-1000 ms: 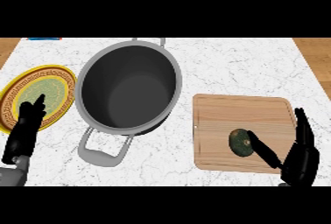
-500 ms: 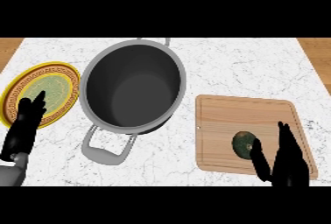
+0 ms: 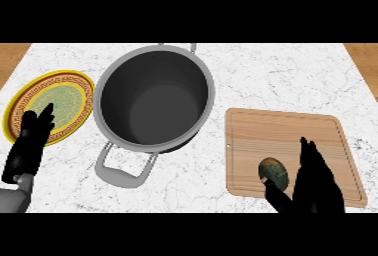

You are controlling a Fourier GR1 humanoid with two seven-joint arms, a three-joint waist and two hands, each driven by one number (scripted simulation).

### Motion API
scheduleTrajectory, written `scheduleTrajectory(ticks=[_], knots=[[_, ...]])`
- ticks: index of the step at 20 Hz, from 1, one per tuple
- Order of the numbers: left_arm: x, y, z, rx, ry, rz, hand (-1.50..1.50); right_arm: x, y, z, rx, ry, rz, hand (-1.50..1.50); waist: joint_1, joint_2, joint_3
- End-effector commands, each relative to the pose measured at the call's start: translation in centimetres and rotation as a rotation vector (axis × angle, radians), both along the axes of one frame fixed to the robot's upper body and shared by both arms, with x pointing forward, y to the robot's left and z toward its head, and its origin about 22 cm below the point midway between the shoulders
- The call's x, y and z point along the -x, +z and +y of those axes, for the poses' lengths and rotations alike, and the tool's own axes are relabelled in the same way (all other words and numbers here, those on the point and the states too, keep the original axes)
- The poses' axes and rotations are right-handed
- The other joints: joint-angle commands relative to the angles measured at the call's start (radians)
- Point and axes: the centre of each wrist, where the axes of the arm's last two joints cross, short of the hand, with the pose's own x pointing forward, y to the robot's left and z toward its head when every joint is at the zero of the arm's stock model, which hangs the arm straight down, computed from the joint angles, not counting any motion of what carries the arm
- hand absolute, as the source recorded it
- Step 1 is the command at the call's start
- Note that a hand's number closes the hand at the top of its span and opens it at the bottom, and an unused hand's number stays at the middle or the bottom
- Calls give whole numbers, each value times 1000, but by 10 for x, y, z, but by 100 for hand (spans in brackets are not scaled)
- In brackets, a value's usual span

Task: Pick the squash from the cutting board and place it in the pot

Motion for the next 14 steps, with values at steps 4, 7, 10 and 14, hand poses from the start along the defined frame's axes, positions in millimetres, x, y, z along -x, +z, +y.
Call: scheduleTrajectory(ticks=[4, 7, 10, 14], knots=[[-4, -1, -5, -11, -14, 4, 0, -15, 25, 19, 20, -123, 131, -150, 3, 5, 4], [-8, -3, -10, 8, -6, -11, 0, -20, 13, 12, 18, -125, 162, -150, -2, 6, 4], [9, -17, -28, 17, -33, 25, 0, -28, 8, 7, 27, -139, 191, -150, 5, 4, 5], [2, -1, 0, -6, 6, -9, 0, -26, 12, 10, 26, -122, 153, -150, 1, 3, 5]])
